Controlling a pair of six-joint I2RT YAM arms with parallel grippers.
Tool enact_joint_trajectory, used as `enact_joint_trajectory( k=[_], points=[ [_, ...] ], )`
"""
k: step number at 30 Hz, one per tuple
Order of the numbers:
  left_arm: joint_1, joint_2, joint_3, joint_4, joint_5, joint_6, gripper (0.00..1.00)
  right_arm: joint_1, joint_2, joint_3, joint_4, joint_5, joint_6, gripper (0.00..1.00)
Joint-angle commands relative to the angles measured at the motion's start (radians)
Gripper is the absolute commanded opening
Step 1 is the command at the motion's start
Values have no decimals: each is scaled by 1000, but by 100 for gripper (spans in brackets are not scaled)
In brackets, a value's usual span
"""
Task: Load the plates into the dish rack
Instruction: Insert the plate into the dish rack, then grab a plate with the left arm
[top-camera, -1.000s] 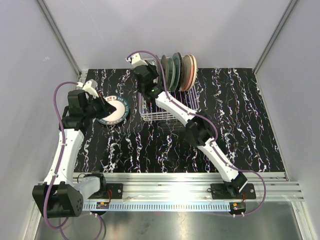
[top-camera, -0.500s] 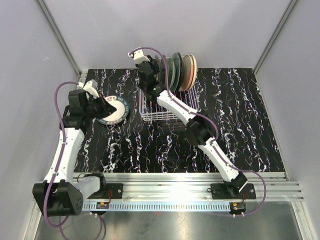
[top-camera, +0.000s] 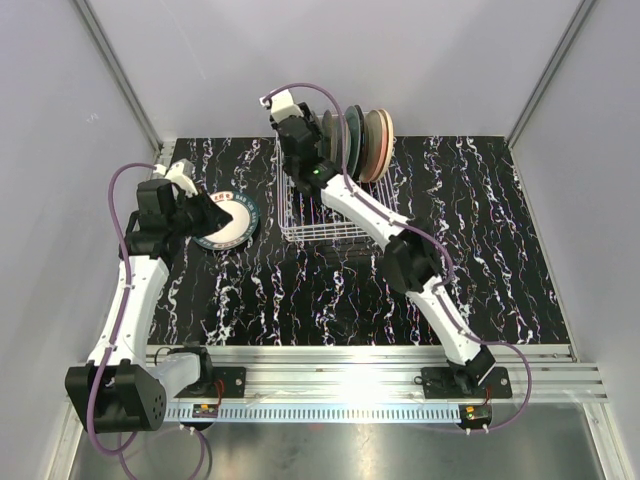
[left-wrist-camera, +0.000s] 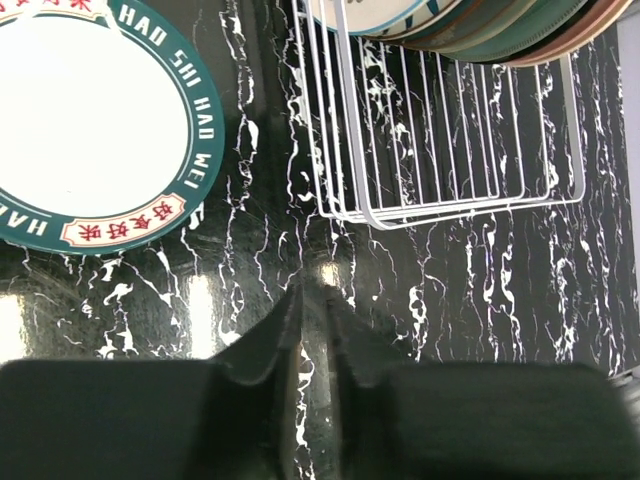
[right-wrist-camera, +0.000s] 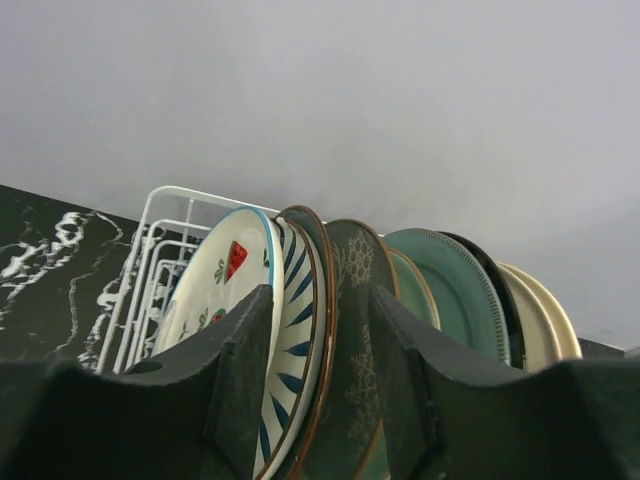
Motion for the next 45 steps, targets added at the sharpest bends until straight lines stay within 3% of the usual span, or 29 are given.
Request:
enact_joint_trajectory(
  k=[1,5,12,15,21,29,36,45],
  points=[
    [0,-21,16,35,-43,16,22,30,-216,-67,-4,-57,77,52],
    [16,-12,4,38,-110,-4,54,33,-358,-187,-127,-186,228,55],
    [73,31,-14,40,-184,-53,79,29,-673,-544,-143,-381,491,66],
    [122,68,-25,47,-178,-79,84,17,-796,-757,-115,-434,577,68],
    [199,171,-45,70,-112,-113,84,-34,-1032,-1061,-49,-534,744,66],
    [329,300,-77,113,-48,-160,83,-111,-1234,-1424,54,-666,861,56],
    [369,410,-111,207,55,-183,77,-181,-1283,-1584,121,-807,927,53],
    [369,549,-97,277,32,-185,66,-255,-1301,-1670,167,-882,957,52]
  ],
)
